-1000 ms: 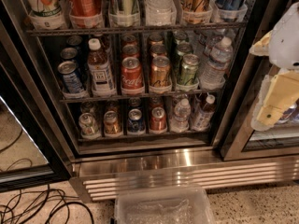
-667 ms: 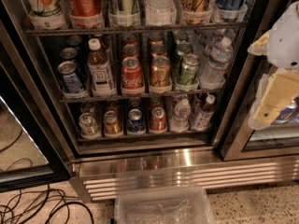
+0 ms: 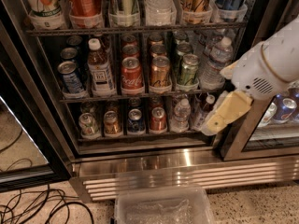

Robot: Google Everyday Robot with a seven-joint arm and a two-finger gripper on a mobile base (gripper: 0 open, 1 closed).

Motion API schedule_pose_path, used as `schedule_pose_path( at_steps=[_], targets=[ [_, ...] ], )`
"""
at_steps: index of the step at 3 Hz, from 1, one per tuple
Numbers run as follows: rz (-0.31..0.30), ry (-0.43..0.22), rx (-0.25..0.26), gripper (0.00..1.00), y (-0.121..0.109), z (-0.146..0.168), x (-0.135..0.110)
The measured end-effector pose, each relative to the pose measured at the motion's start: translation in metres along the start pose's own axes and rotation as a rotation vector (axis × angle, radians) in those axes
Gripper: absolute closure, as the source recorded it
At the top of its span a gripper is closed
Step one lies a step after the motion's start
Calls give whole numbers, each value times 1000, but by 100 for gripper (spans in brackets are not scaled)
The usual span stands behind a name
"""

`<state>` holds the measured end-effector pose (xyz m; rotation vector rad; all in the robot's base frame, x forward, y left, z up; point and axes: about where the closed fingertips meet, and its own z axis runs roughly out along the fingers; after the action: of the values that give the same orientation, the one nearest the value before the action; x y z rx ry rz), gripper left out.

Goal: Pick orange can from middle shelf of fridge

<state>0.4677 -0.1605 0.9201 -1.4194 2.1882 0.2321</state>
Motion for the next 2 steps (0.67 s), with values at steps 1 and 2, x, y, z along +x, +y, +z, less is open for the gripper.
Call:
schedule_pose_path(
  at_steps=[1, 2],
  targets=[
    [18, -72, 46, 0, -10, 4, -16],
    [18, -72, 46, 0, -10, 4, -16]
  ],
)
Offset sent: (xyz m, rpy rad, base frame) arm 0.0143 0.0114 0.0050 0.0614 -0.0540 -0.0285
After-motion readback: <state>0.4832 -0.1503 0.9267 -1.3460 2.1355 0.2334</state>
